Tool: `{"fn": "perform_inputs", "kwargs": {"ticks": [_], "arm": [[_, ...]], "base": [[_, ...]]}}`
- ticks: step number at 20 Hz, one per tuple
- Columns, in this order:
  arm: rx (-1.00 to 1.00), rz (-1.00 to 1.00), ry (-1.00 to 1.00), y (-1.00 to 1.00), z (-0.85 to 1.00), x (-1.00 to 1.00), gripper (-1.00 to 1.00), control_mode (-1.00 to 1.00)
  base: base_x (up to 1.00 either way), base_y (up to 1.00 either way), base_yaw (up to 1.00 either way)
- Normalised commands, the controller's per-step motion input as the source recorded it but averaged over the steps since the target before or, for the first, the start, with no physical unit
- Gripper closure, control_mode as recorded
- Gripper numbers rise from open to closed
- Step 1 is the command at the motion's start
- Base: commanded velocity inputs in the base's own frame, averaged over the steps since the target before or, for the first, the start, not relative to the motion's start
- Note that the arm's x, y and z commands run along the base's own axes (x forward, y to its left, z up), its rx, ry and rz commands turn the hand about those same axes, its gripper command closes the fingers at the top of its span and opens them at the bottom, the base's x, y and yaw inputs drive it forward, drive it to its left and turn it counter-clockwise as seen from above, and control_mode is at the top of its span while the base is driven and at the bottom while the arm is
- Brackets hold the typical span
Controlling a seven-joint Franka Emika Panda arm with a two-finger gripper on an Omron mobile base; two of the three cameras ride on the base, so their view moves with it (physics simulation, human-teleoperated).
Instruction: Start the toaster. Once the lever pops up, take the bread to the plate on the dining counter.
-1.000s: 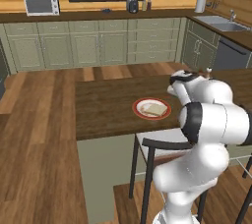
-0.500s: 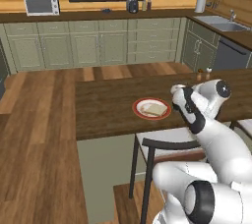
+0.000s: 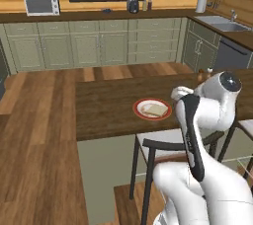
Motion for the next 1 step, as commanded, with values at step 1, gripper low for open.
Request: {"fn": "perform_inputs", "kwargs": {"ticks": [1], "arm": [[-0.01, 0.0, 0.15, 0.49, 0.11, -1.0, -1.0, -1.0]], "base": [[0.0, 0.0, 0.0]]}}
